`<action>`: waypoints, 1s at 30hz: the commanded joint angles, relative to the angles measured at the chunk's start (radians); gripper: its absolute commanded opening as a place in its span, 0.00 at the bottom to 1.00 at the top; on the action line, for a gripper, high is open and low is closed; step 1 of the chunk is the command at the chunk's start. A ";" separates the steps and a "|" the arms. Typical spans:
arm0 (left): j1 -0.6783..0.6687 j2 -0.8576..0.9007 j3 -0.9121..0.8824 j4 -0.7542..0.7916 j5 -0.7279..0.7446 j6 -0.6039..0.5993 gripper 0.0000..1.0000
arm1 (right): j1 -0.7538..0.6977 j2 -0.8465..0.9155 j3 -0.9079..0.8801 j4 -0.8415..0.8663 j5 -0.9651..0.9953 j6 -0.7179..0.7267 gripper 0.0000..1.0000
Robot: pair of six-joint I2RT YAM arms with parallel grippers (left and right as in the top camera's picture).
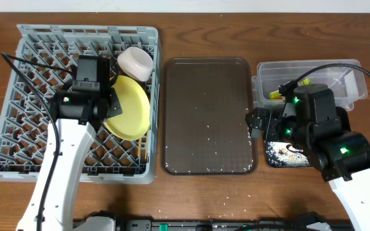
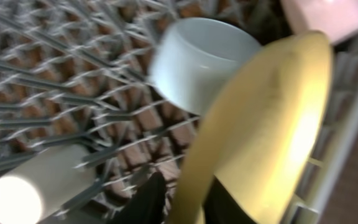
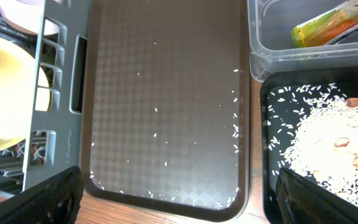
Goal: Sort waste into correct bins and load items into the dishwasher
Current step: 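Stand the yellow plate upright in the rack slots and release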
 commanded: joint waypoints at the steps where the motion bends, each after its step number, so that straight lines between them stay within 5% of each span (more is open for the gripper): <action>1: 0.005 0.003 -0.003 0.032 0.202 0.040 0.19 | -0.006 -0.009 0.006 -0.001 0.005 0.003 0.97; 8: 0.005 -0.001 -0.003 0.061 0.371 0.077 0.20 | -0.006 -0.009 0.006 -0.002 0.005 0.003 0.97; 13: 0.005 -0.001 -0.003 0.047 0.370 0.127 0.41 | -0.006 -0.009 0.006 0.000 0.005 0.004 0.97; 19: -0.025 -0.001 -0.003 -0.017 0.369 0.189 0.26 | -0.006 -0.009 0.006 0.011 0.005 0.004 0.97; 26: -0.025 -0.050 0.032 -0.083 0.292 0.146 0.82 | -0.006 -0.009 0.006 0.006 0.005 0.004 0.97; 30: -0.004 -0.180 0.095 -0.083 0.285 0.135 0.85 | -0.006 -0.009 0.006 0.006 0.005 0.004 0.97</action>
